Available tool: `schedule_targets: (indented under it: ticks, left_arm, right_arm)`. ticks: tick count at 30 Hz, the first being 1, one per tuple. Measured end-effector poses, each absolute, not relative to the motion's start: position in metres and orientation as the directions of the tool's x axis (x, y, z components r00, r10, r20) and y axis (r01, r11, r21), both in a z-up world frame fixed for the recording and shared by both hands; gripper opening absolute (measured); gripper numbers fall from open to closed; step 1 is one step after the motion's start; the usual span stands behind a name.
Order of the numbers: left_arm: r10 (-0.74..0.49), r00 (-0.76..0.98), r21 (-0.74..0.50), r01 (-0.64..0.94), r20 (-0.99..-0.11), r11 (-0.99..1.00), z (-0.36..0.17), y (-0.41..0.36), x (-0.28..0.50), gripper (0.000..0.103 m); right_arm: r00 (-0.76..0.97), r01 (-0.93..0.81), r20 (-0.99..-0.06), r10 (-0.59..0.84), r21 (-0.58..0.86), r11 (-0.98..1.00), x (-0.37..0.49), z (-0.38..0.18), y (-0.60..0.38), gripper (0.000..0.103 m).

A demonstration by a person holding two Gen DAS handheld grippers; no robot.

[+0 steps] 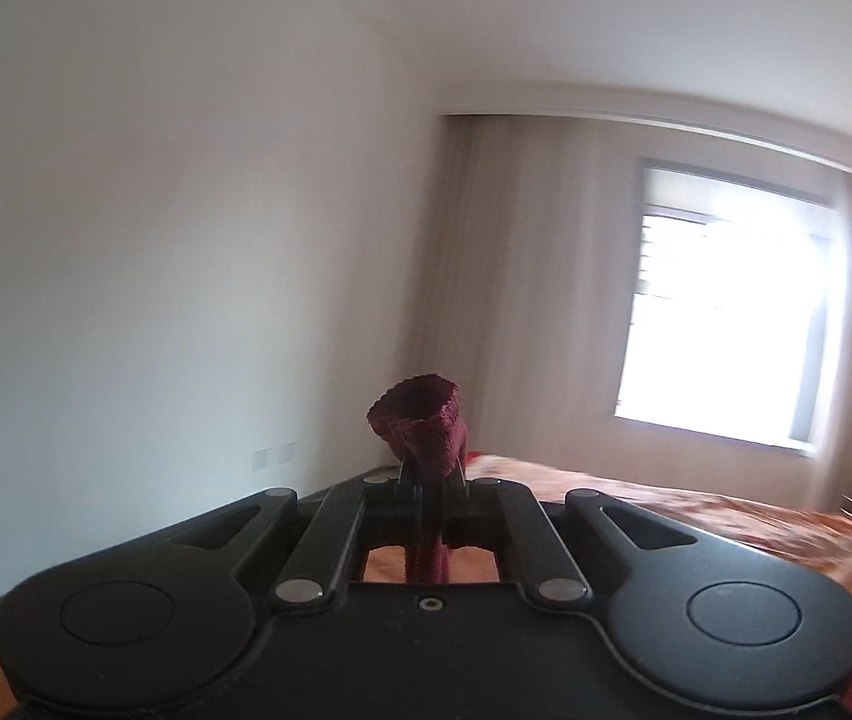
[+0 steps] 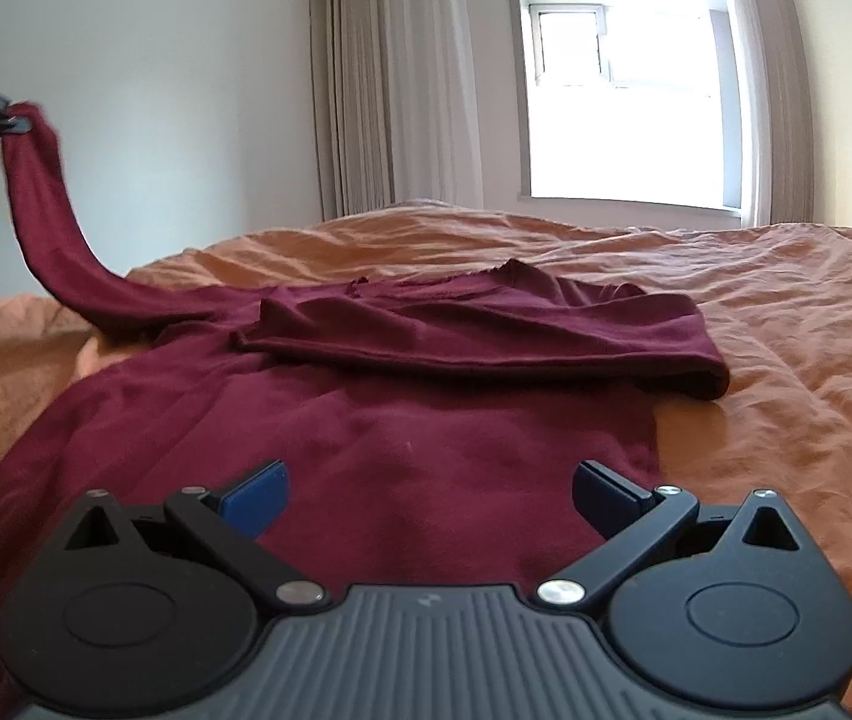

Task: Fold small clothes

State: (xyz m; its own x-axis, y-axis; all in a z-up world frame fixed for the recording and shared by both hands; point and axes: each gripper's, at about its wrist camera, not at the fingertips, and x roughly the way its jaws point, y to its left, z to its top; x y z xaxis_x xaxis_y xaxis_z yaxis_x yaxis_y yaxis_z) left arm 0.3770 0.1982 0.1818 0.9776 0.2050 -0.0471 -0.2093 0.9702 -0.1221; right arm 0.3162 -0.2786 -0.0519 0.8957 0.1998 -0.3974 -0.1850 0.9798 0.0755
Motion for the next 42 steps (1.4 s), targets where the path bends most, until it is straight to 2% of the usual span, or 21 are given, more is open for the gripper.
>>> schedule_targets:
  ticks: [4,8,15,21,27,31,33,35,38,42]
  left_arm:
    - [0.085,0.996,-0.052,-0.087,-0.039,0.995,0.188,0.133,0.387,0.005]
    - [-0.012,0.996,-0.006,0.011,-0.087,1.000,0.179,0.064,0.399,0.006]
    - [-0.143,0.972,0.112,0.166,-0.184,0.980,0.120,-0.049,0.427,0.006]
    - [-0.237,0.920,0.031,0.259,-0.313,0.965,0.060,-0.104,0.454,0.006]
    - [-0.273,0.885,-0.003,0.293,-0.377,0.956,0.028,-0.129,0.458,0.008]
    - [-0.321,0.846,-0.118,0.299,-0.426,0.947,0.024,-0.116,0.451,0.022]
    - [-0.337,0.831,-0.148,0.303,-0.443,0.942,0.024,-0.111,0.451,0.035]
    - [-0.338,0.826,-0.150,0.303,-0.450,0.941,0.023,-0.110,0.450,0.059]
    - [-0.362,0.823,-0.152,0.329,-0.439,0.932,0.026,-0.105,0.443,0.075]
    - [-0.392,0.803,-0.164,0.357,-0.448,0.919,0.033,-0.090,0.430,0.088]
  right_arm:
    - [0.909,-0.169,-0.370,0.189,0.087,0.982,0.309,-0.046,-0.291,0.103]
    - [0.915,-0.133,-0.369,0.161,0.099,0.986,0.303,-0.042,-0.307,0.103]
    - [0.916,-0.070,-0.386,0.109,0.114,0.991,0.291,-0.046,-0.335,0.103]
    - [0.908,-0.022,-0.415,0.062,0.101,0.995,0.287,-0.055,-0.353,0.103]
    - [0.900,0.020,-0.435,0.029,0.109,0.994,0.287,-0.065,-0.362,0.103]
    - [0.895,0.024,-0.445,0.027,0.109,0.994,0.288,-0.068,-0.363,0.103]
    - [0.894,0.023,-0.446,0.027,0.106,0.994,0.288,-0.068,-0.362,0.103]
    - [0.894,0.020,-0.447,0.029,0.104,0.994,0.288,-0.067,-0.361,0.103]
    - [0.893,0.021,-0.449,0.028,0.105,0.994,0.289,-0.066,-0.360,0.103]
    - [0.891,0.010,-0.452,0.039,0.107,0.994,0.292,-0.063,-0.356,0.103]
